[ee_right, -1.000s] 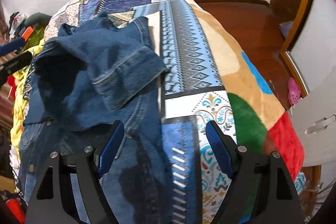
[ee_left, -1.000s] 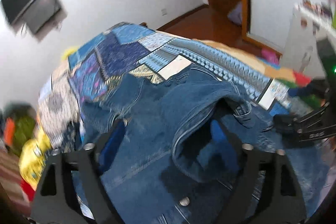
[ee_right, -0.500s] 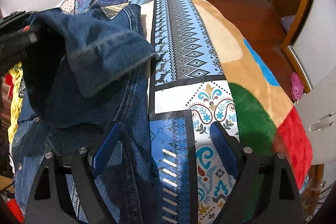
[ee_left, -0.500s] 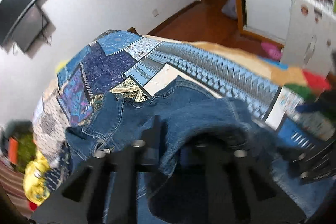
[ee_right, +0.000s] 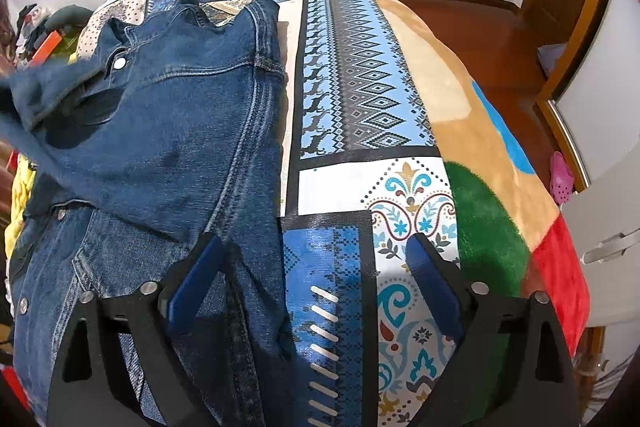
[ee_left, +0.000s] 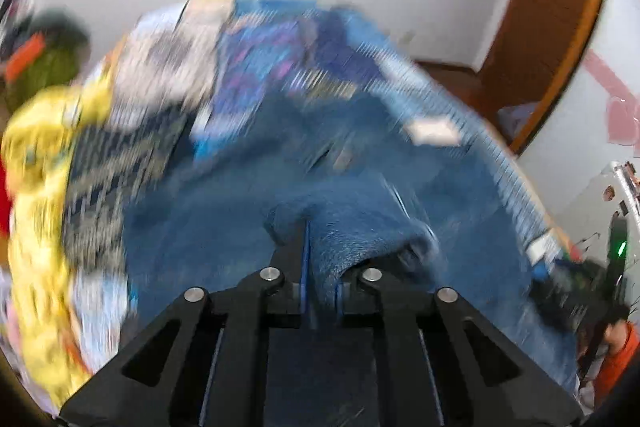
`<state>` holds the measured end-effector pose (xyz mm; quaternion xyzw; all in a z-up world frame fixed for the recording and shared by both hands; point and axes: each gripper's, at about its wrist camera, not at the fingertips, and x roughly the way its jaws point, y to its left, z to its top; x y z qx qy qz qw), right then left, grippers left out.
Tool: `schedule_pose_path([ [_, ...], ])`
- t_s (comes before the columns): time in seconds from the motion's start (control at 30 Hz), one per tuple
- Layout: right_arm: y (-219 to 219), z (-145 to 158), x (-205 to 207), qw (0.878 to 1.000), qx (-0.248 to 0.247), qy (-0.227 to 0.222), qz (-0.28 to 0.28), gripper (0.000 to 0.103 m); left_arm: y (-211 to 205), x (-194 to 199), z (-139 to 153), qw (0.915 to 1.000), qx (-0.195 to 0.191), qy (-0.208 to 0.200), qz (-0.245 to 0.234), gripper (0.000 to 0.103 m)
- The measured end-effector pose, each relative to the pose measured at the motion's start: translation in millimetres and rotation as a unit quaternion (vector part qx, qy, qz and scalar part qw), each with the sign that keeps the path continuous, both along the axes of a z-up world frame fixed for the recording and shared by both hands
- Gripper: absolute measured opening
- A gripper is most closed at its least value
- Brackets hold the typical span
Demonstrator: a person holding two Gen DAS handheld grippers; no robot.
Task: Fold large clothes
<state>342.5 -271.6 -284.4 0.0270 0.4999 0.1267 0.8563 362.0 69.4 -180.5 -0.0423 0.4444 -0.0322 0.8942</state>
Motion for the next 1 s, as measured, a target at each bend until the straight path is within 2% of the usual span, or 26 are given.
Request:
schedule_pose_path([
  [0.03, 2, -1, 0, 1.0, -0.005, -0.001, 0.001, 0.094, 5, -7, -13, 0.9998, 0.006, 0.016, 0.006, 0.013],
  [0.1, 5, -1, 0, 1.0, -0.014, -0.002, 0.002, 0.095, 13, -25, -38, 0.9989, 0.014, 0.042, 0.018, 0.027],
  [0.17, 7, -3, 0, 1.0, -0.026, -0.002, 0.001, 0.095, 20, -40, -51, 0.998, 0.017, 0.048, 0.038, 0.049],
  [0.23, 10, -3, -1, 0.999, -0.039, -0.005, 0.002, 0.095, 26, -52, -60, 0.997, 0.019, 0.049, 0.057, 0.06],
  [0.3, 11, -2, -2, 0.999, -0.043, -0.004, -0.002, 0.095, 25, -60, -64, 0.9963, 0.029, 0.052, 0.063, 0.067],
  [0.37, 10, -2, -1, 0.999, -0.045, 0.0, -0.006, 0.095, 16, -63, -63, 0.9943, 0.069, 0.057, 0.057, 0.076],
  [0.5, 13, 4, -1, 0.998, -0.057, 0.006, -0.013, 0.095, -7, -58, -51, 0.9873, 0.149, 0.041, 0.039, 0.085],
  [0.57, 13, 7, -3, 0.998, -0.062, 0.003, -0.017, 0.095, -11, -53, -47, 0.9861, 0.161, 0.027, 0.033, 0.094],
  [0.63, 14, 12, -7, 0.998, -0.059, -0.004, -0.024, 0.095, -19, -45, -46, 0.9859, 0.165, 0.02, 0.021, 0.094],
  [0.77, 12, 23, -14, 1.0, 0.002, -0.003, -0.016, 0.095, -41, -27, -55, 0.9807, 0.194, 0.026, -0.006, 0.094],
  [0.9, 26, 34, -19, 1.0, -0.014, -0.021, -0.006, 0.095, -63, -12, -61, 0.9756, 0.217, 0.022, -0.023, 0.094],
  [1.0, 37, 38, -19, 1.0, -0.01, -0.026, 0.009, 0.095, -67, -11, -54, 0.974, 0.225, -0.006, -0.025, 0.094],
])
